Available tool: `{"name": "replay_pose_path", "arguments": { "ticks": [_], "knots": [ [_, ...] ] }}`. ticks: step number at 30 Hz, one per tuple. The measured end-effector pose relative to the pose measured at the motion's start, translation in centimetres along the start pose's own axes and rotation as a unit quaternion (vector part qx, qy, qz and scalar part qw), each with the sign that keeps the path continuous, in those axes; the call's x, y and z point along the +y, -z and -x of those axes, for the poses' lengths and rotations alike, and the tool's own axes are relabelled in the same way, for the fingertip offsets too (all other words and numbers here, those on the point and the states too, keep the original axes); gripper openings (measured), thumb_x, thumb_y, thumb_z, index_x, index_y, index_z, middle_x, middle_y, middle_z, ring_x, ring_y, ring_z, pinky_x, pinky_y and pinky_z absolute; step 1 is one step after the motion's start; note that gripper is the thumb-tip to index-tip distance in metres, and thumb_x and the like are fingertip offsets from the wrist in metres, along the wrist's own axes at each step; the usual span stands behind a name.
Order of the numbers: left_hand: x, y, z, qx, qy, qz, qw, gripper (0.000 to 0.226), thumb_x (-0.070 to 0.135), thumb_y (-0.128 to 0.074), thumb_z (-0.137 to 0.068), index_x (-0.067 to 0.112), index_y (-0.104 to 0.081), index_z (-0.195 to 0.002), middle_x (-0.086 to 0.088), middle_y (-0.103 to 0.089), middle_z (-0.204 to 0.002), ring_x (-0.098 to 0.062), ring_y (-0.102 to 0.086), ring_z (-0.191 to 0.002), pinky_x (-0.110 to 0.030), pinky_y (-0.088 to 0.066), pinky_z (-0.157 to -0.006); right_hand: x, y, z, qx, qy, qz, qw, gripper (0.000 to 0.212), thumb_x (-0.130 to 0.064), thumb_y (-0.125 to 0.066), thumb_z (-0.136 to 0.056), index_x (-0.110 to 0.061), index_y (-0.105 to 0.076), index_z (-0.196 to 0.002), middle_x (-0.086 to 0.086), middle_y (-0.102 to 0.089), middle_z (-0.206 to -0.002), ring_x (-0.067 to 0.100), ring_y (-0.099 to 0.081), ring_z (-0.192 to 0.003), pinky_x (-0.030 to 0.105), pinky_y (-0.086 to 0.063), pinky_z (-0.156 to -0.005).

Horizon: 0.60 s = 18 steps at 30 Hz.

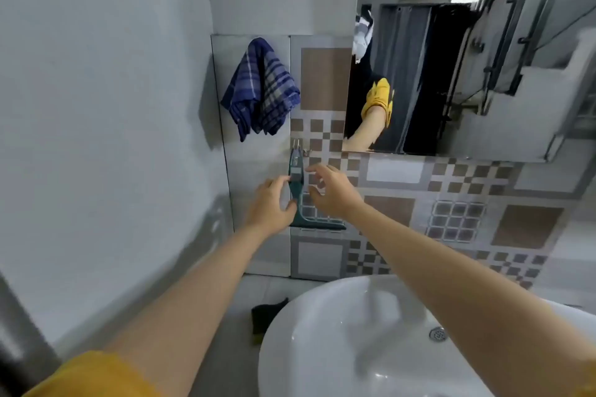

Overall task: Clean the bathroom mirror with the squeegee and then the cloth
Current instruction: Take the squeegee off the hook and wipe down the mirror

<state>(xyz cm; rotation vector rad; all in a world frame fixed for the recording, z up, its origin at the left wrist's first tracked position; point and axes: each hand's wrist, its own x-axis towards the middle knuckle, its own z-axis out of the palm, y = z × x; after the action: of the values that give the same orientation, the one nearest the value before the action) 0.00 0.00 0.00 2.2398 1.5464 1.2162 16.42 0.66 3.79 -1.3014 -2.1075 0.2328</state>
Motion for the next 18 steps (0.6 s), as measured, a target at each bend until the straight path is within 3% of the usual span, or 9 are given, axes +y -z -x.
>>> {"name": "replay_pose_path", "arguments": {
  "ticks": [5, 9, 14, 18],
  "knots": [
    [-2.2, -1.6, -2.0, 0.01, 0.048, 0.085, 0.995, 0.035, 0.012, -0.064, -0.083, 0.01, -0.055, -0.116, -0.007, -0.058, -0.118, -0.019, -0.054, -0.11, -0.027, -0.043, -0.092, 0.9, -2.0, -2.1, 0.025, -0.006, -0.023, 0.999, 0.038, -0.004, -0.057, -0.089, -0.017, -0.058, -0.124, 0.007, -0.064, -0.105, 0.022, -0.061, -0.093, 0.039, -0.055, -0.086],
    [-2.8, -2.1, -2.7, 0.009, 0.085, 0.178, 0.98, 0.025, 0.007, -0.062, -0.084, 0.018, -0.054, -0.105, 0.004, -0.059, -0.106, -0.012, -0.054, -0.102, -0.022, -0.042, -0.091, 1.5, -2.8, -3.5, 0.039, -0.027, -0.066, 0.997, 0.035, 0.0, -0.063, -0.087, -0.015, -0.064, -0.118, -0.002, -0.065, -0.095, 0.015, -0.062, -0.083, 0.03, -0.055, -0.082],
    [-2.7, -2.5, -3.0, 0.035, 0.091, 0.225, 0.97, 0.026, -0.001, -0.064, -0.082, 0.018, -0.056, -0.098, 0.006, -0.061, -0.098, -0.006, -0.058, -0.09, -0.002, -0.044, -0.074, 1.6, -2.9, -3.8, 0.061, -0.041, -0.105, 0.992, 0.035, 0.005, -0.07, -0.08, -0.014, -0.07, -0.11, -0.003, -0.067, -0.093, 0.013, -0.066, -0.081, 0.026, -0.057, -0.078],
    [-1.8, -2.4, -2.8, 0.05, 0.101, 0.249, 0.962, 0.028, -0.005, -0.064, -0.079, 0.018, -0.056, -0.094, 0.004, -0.063, -0.097, -0.008, -0.06, -0.09, -0.013, -0.048, -0.077, 1.1, -2.3, -3.3, 0.073, -0.034, -0.105, 0.991, 0.034, 0.005, -0.07, -0.08, -0.013, -0.069, -0.109, -0.002, -0.065, -0.091, 0.009, -0.065, -0.076, 0.019, -0.054, -0.072]
  ]
}}
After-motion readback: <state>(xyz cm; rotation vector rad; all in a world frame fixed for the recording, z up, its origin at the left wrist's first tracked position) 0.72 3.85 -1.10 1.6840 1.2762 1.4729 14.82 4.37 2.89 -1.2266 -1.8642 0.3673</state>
